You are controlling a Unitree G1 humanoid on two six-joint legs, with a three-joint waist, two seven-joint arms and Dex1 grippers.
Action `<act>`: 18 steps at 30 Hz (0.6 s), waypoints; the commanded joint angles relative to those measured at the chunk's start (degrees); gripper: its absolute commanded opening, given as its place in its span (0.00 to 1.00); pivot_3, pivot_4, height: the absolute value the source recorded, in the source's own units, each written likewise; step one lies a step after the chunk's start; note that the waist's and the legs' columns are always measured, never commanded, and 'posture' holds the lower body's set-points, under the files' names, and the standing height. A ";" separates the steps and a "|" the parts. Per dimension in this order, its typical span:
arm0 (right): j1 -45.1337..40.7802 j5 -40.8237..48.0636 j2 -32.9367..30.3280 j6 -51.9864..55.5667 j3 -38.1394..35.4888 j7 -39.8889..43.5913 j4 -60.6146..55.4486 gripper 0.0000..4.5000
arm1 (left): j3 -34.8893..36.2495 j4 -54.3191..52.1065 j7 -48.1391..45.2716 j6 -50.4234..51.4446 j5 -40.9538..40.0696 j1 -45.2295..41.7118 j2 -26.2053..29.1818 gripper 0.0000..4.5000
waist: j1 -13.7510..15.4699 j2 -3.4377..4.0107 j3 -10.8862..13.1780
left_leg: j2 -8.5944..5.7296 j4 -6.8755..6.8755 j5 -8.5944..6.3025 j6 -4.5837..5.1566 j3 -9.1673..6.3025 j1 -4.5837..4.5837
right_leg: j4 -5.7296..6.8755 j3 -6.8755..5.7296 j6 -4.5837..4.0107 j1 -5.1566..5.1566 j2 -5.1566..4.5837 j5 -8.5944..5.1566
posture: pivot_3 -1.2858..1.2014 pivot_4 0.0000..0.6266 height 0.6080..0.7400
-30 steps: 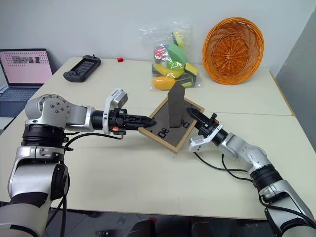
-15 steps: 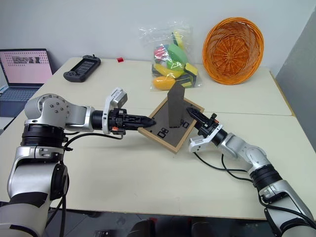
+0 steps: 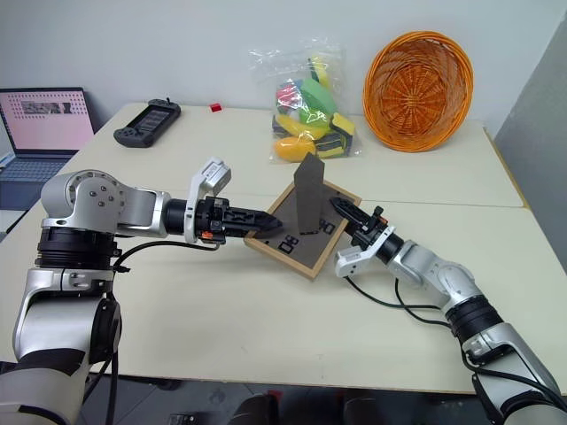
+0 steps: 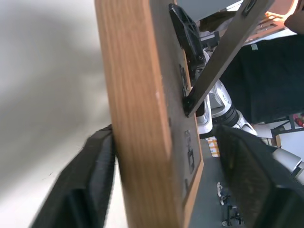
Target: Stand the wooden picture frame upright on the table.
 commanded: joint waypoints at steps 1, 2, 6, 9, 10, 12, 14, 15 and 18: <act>-0.81 0.35 0.02 0.12 -0.73 -0.70 -2.03 0.29 | 0.97 -1.00 -1.63 0.22 -0.65 -1.49 0.43 0.96 | 0.00 0.00 0.00 | 0.00 0.00 0.00 0.00 0.00 0.00 | 0.00 0.00 0.00 0.00 0.00 0.00 | 0.52 0.24 1.00; -0.80 0.33 0.03 0.18 -0.71 -0.67 -1.88 0.29 | 1.33 -0.71 -2.04 0.16 -0.68 -1.59 0.53 0.98 | 0.00 0.00 0.00 | 0.00 0.00 0.00 0.00 0.00 0.00 | 0.00 0.00 0.00 0.00 0.00 0.00 | 0.52 0.24 1.00; -0.60 1.36 -0.17 -0.09 -1.16 -0.06 -1.77 0.29 | 1.52 -4.30 -6.24 -9.04 1.45 0.54 3.38 0.98 | -0.05 0.00 0.00 | 0.00 0.00 0.00 0.00 0.00 0.00 | 0.00 0.00 0.00 0.00 0.00 0.00 | 0.52 0.24 1.00; -0.44 4.14 -0.06 0.01 -2.48 1.79 -2.11 0.29 | 2.13 -9.37 -12.86 -20.23 3.42 4.23 6.98 0.98 | -0.25 0.00 0.00 | 0.03 -0.02 0.00 -0.01 0.04 0.03 | 0.00 0.02 -0.01 -0.01 0.00 0.00 | 0.52 0.24 1.00; -0.42 4.60 -0.12 0.01 -2.71 2.12 -2.16 0.29 | 1.91 -9.58 -14.23 -21.18 3.53 4.62 7.74 0.98 | -0.21 0.00 0.00 | 0.04 -0.03 0.01 -0.01 0.06 0.04 | 0.01 0.02 -0.01 -0.01 0.00 0.00 | 0.52 0.24 1.00; -0.15 8.01 -0.12 -0.14 -3.92 4.38 -2.12 0.29 | 0.86 -14.17 -17.40 -30.35 7.10 8.90 9.84 0.98 | -0.12 0.00 0.00 | 0.04 -0.03 0.01 -0.02 0.06 0.04 | 0.00 0.01 -0.01 -0.01 0.00 0.00 | 0.52 0.24 1.00; 0.19 12.62 0.39 0.58 -5.23 7.99 -1.89 0.29 | -0.50 -19.39 -19.63 -38.19 10.75 13.46 11.95 0.98 | -0.12 0.00 0.00 | 0.02 -0.04 0.01 -0.01 0.10 0.05 | -0.02 0.03 -0.01 0.02 -0.03 0.00 | 0.52 0.24 1.00; 0.34 14.92 0.69 1.15 -5.94 9.77 -1.98 0.29 | -0.36 -21.61 -19.99 -40.45 11.54 15.34 12.42 0.98 | -0.03 0.00 0.00 | 0.03 -0.04 0.00 -0.01 0.13 0.05 | -0.04 0.06 -0.01 0.03 -0.04 0.00 | 0.52 0.24 1.00; 0.62 21.02 1.79 4.07 -8.14 15.22 -1.95 0.29 | 1.63 -27.97 -20.84 -41.33 9.93 19.22 13.56 0.98 | 0.06 -0.01 0.00 | 0.03 -0.04 -0.09 0.16 0.12 0.04 | -0.05 0.04 -0.01 0.04 -0.05 0.00 | 0.52 0.24 1.00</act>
